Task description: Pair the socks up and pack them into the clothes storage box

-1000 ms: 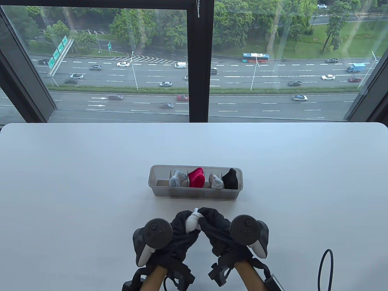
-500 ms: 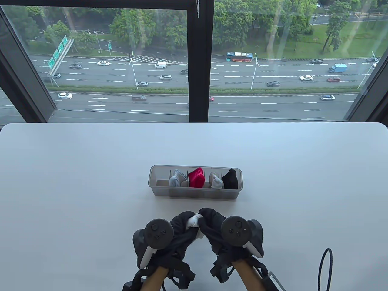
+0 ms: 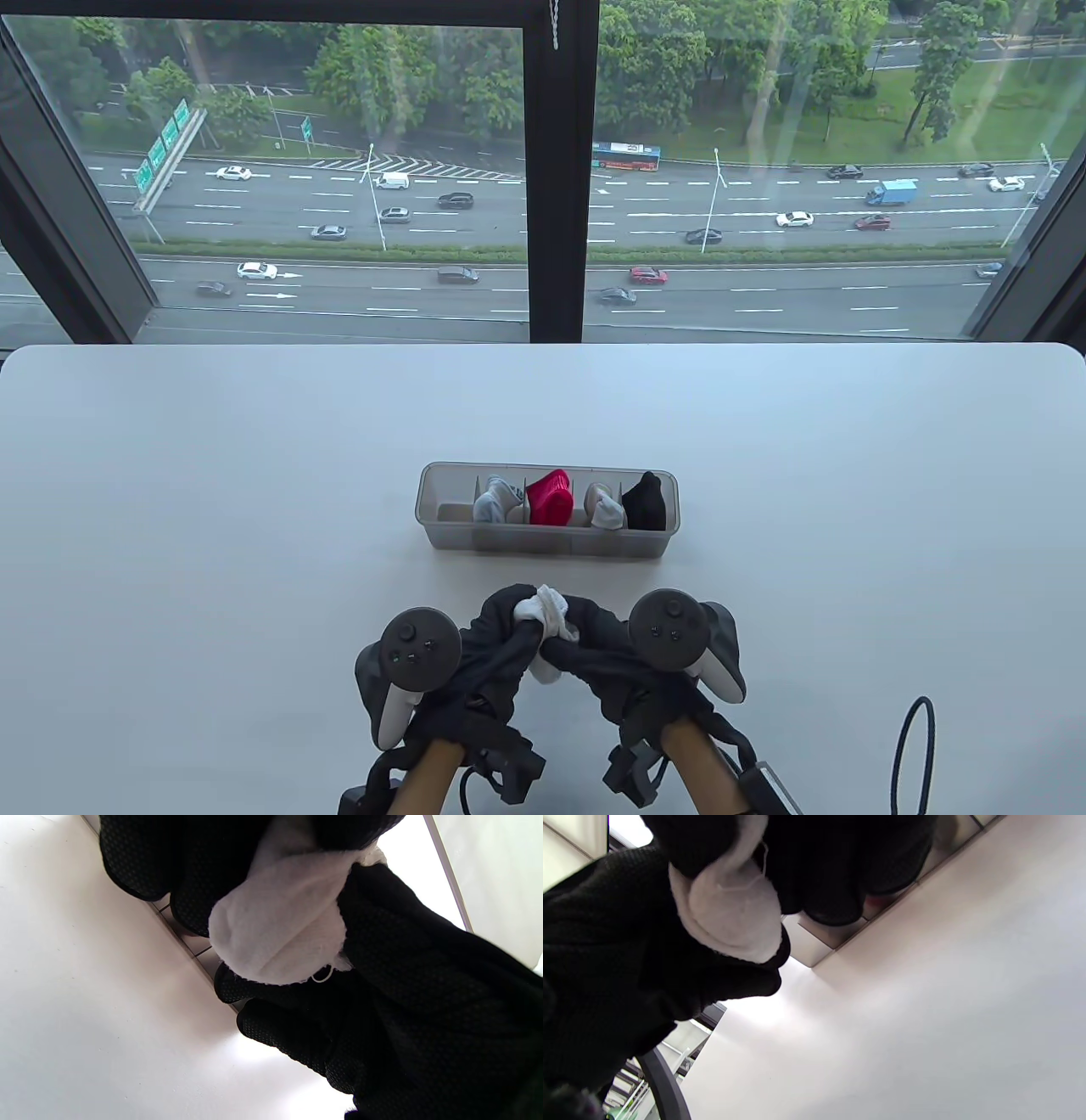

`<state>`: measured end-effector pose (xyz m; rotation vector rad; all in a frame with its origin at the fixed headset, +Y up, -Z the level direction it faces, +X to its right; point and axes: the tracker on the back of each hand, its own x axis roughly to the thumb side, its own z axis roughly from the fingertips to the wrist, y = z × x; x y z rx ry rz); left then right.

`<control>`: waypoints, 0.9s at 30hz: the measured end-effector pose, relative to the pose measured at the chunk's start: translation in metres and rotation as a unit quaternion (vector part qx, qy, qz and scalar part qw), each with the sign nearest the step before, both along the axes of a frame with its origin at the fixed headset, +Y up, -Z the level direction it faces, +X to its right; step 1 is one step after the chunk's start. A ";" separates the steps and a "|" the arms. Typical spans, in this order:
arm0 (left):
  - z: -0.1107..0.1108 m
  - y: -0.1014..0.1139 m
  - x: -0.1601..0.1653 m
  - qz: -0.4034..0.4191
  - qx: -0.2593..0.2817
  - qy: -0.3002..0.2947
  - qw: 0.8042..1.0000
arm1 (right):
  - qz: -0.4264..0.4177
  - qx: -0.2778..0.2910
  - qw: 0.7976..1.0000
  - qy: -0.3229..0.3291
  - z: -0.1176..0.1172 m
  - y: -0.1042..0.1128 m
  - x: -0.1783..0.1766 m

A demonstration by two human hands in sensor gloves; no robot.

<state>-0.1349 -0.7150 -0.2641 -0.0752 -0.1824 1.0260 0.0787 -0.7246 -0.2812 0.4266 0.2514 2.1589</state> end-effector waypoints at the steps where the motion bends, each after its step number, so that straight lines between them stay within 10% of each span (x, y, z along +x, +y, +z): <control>1: 0.000 0.000 0.000 0.017 -0.004 -0.014 1.000 | -0.004 -0.006 1.000 0.014 -0.002 0.000 0.002; 11: 0.001 -0.004 0.006 0.015 -0.064 -0.109 0.992 | 0.035 0.018 0.999 0.000 -0.009 0.001 0.018; 15: 0.001 -0.006 0.004 -0.039 -0.056 -0.002 0.998 | 0.067 0.035 0.996 0.040 -0.002 0.005 0.005; 21: -0.003 -0.006 0.003 0.012 -0.049 -0.064 0.997 | 0.002 -0.026 0.998 0.052 -0.004 0.000 0.006; 27: -0.002 -0.005 0.005 0.007 -0.025 -0.036 0.999 | 0.072 0.041 0.995 0.052 0.001 0.006 0.003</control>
